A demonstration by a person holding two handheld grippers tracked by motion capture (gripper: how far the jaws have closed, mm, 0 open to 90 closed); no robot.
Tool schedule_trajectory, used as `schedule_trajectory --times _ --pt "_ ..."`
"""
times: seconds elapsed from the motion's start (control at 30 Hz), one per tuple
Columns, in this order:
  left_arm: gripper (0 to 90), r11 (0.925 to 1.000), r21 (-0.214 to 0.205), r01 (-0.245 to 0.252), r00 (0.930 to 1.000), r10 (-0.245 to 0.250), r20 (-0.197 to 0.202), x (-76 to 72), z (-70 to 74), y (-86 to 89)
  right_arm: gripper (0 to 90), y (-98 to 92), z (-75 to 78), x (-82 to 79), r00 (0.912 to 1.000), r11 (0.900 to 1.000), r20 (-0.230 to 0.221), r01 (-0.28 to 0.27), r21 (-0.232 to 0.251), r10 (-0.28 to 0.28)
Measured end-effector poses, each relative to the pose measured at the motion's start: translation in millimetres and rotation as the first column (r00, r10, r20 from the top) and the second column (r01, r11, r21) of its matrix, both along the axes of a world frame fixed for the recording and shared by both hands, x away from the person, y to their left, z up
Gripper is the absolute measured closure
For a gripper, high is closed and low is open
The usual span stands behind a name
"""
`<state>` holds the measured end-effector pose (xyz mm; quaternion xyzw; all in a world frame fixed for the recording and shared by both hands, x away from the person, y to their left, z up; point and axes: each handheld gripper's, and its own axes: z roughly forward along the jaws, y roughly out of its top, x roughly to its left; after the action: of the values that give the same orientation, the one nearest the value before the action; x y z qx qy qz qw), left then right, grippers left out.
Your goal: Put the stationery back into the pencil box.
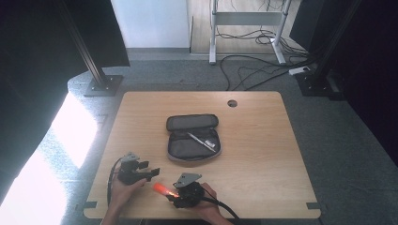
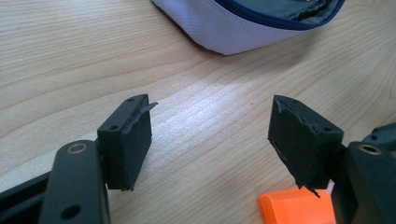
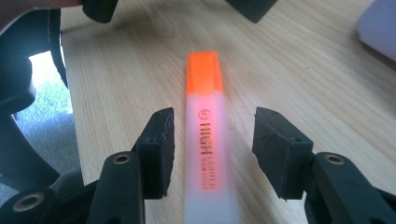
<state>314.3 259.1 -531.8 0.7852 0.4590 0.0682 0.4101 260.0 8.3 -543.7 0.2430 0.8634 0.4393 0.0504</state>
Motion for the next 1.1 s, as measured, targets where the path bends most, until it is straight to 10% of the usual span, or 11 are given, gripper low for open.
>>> schedule_trajectory --times 1.1 --pt "30.6 1.0000 -0.001 0.000 1.0000 0.000 0.000 -0.1 0.0 0.1 65.3 8.2 -4.5 -7.7 0.9975 0.9954 0.071 0.001 -0.096 0.006"
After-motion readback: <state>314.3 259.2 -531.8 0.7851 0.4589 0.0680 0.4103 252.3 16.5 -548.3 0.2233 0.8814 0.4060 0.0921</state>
